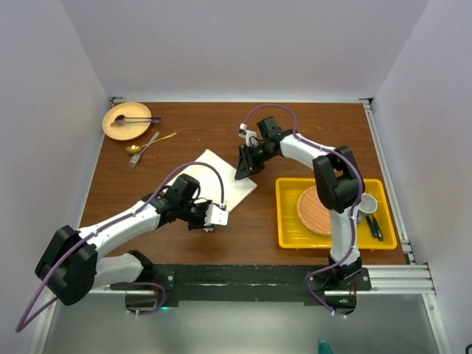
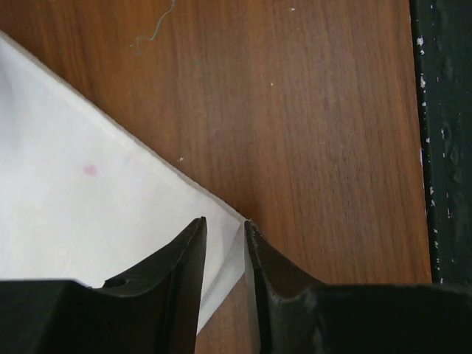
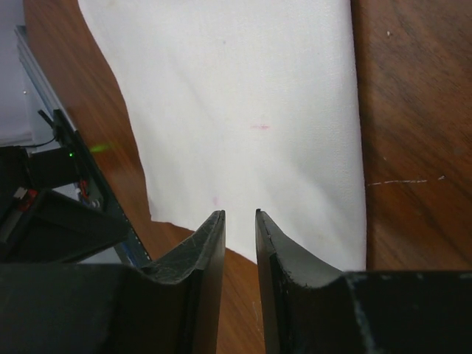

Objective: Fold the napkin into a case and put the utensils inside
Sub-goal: Pick up the top corner of the square folded napkin from the center of the board.

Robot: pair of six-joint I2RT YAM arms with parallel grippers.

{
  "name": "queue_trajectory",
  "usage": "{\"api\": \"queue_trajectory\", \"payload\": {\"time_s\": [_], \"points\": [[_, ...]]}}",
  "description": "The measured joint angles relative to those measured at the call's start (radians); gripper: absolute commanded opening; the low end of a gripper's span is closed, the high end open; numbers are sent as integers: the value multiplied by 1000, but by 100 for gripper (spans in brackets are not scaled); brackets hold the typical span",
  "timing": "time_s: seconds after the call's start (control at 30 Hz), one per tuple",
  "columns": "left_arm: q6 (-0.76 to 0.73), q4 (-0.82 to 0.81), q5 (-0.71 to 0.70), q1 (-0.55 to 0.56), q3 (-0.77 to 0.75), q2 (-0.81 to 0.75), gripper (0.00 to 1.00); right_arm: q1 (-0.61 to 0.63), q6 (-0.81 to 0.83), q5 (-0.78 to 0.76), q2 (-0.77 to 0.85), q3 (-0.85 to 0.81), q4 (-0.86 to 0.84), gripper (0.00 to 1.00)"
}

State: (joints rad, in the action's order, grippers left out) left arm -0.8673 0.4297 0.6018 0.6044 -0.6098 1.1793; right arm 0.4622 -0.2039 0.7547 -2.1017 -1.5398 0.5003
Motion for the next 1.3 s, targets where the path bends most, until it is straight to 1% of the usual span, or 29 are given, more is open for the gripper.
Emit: {"api": "queue_trajectory", "payload": {"time_s": [0.1,0.17,0.37,0.5,0.6,0.63,0.8,0.83,0.9,1.03,1.13,1.3], "points": [[-12,-39,-40,54,14,20,28,3,4,-9,-19,15,-9,28],[-14,-56,-59,69,21,40,29,3,7,-13,-32,28,-12,28],[-19,-101,-114,82,39,85,34,3,13,-25,-41,60,-17,29],[-25,-119,-135,84,48,100,32,3,20,-28,-41,60,-21,29],[-29,-122,-142,85,50,101,24,3,25,-28,-41,60,-22,29],[-34,-122,-143,86,50,101,20,3,26,-28,-41,60,-23,29],[-37,-120,-146,86,48,101,6,3,30,-29,-41,60,-23,29],[-36,-116,-146,86,46,101,0,3,30,-29,-41,60,-23,29],[-34,-107,-148,86,37,101,0,3,33,-29,-41,60,-23,30],[-33,-86,-156,76,-6,101,0,3,40,-29,-41,60,-21,31],[-34,-63,-147,32,-66,112,0,3,47,-29,-41,52,-8,32],[-53,-35,-109,-85,-255,243,0,3,61,-27,-41,17,15,35]]}}
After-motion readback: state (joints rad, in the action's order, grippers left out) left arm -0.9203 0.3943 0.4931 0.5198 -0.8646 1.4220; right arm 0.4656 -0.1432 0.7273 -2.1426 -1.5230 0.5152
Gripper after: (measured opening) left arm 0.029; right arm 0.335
